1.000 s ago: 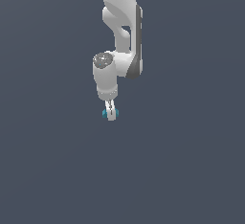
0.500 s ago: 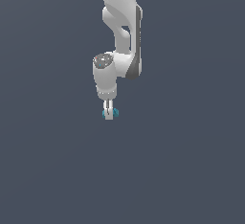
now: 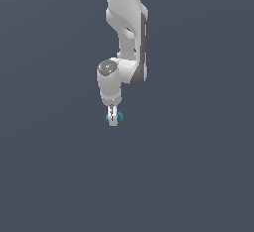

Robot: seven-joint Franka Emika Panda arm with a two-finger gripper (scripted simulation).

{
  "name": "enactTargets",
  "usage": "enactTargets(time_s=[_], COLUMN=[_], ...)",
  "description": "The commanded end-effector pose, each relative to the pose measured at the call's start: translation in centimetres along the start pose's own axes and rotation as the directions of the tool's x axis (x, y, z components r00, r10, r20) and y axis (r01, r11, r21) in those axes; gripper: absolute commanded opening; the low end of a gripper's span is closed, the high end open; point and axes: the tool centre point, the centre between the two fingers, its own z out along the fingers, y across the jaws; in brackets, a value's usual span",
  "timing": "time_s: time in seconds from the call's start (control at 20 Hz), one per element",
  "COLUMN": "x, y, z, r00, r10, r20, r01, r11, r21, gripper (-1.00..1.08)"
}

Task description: Pick up the object and move it to a goal position.

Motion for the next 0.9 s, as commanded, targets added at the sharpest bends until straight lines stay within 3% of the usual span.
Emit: enactTargets(time_s=[0.0,0.4,0.45,0.85], x=[0.0,0.0,0.0,0.0], y=[0.1,0.1,0.1,0.1], z=[1.3,3.2,3.2,3.2], r00=[1.000,1.000,1.000,1.000], r10=[0.002,0.004,0.004,0.004], r20=[0.000,0.000,0.000,0.000], r01=[-0.002,-0.004,-0.004,-0.004], r11=[1.000,1.000,1.000,1.000], r21=[-0.001,-0.001,-0.001,-0.001], gripper=[1.00,1.00,-1.00,-1.00])
